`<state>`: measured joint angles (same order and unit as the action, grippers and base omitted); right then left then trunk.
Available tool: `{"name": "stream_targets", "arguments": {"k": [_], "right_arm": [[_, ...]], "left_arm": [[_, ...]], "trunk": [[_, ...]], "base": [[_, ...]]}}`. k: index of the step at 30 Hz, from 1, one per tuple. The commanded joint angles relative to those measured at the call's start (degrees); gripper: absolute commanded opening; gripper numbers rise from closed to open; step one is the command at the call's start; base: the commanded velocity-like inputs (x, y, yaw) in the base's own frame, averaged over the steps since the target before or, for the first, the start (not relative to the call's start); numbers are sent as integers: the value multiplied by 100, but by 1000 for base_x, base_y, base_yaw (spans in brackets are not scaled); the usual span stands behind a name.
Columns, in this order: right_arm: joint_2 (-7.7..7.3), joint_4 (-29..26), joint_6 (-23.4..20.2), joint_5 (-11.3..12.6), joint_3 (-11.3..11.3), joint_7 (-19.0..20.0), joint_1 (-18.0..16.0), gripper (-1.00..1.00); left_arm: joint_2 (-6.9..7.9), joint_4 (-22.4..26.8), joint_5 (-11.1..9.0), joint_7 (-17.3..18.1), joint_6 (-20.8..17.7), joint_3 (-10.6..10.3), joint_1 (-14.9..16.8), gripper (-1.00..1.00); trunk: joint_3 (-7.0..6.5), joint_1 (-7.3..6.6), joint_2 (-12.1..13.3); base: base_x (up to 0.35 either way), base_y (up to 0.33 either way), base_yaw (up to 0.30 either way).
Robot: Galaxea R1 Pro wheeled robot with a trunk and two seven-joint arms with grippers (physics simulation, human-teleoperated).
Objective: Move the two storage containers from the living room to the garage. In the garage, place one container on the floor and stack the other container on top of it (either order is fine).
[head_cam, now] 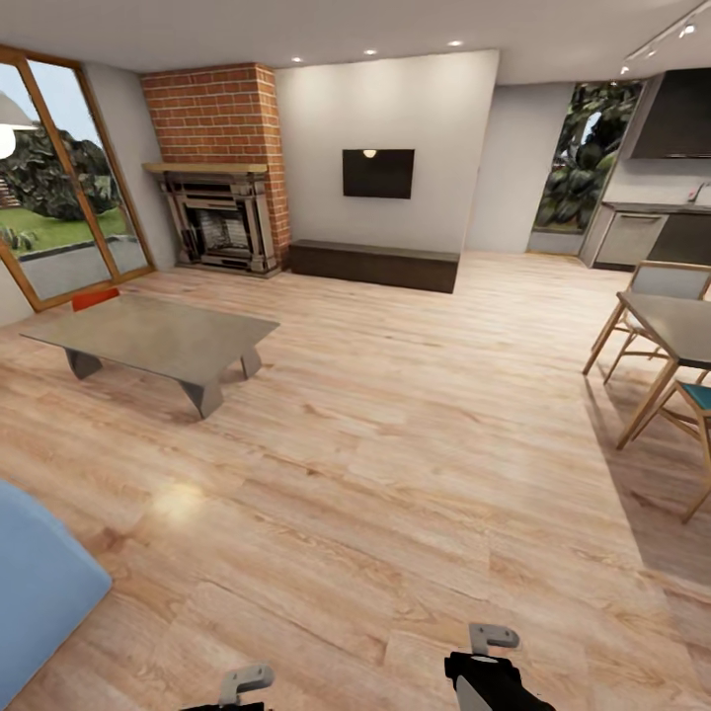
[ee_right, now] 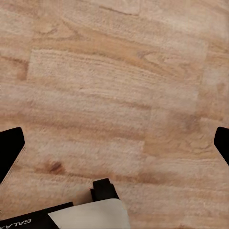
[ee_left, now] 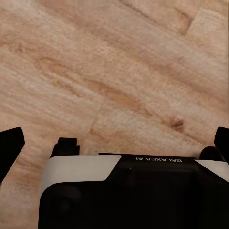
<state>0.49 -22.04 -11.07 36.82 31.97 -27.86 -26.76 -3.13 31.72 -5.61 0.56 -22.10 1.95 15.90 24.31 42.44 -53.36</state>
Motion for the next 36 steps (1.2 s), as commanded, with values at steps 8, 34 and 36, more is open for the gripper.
{"name": "stream_targets", "arguments": {"k": [8, 34, 36], "right_arm": [[-5, -11, -36, 27, 50, -44, -4, 100], [-5, -11, -36, 27, 49, -44, -4, 100], [-5, -11, -36, 27, 50, -44, -3, 100]], "left_arm": [[-3, 10, -55, 6, -39, 21, 1, 100], [-3, 10, -55, 6, -38, 16, 1, 100], [-3, 10, -55, 6, -38, 16, 1, 100]], "trunk": [[6, 4, -4], [6, 4, -4], [6, 4, -4]], "base": [[326, 0, -3], [326, 0, -127], [326, 0, 0]]}}
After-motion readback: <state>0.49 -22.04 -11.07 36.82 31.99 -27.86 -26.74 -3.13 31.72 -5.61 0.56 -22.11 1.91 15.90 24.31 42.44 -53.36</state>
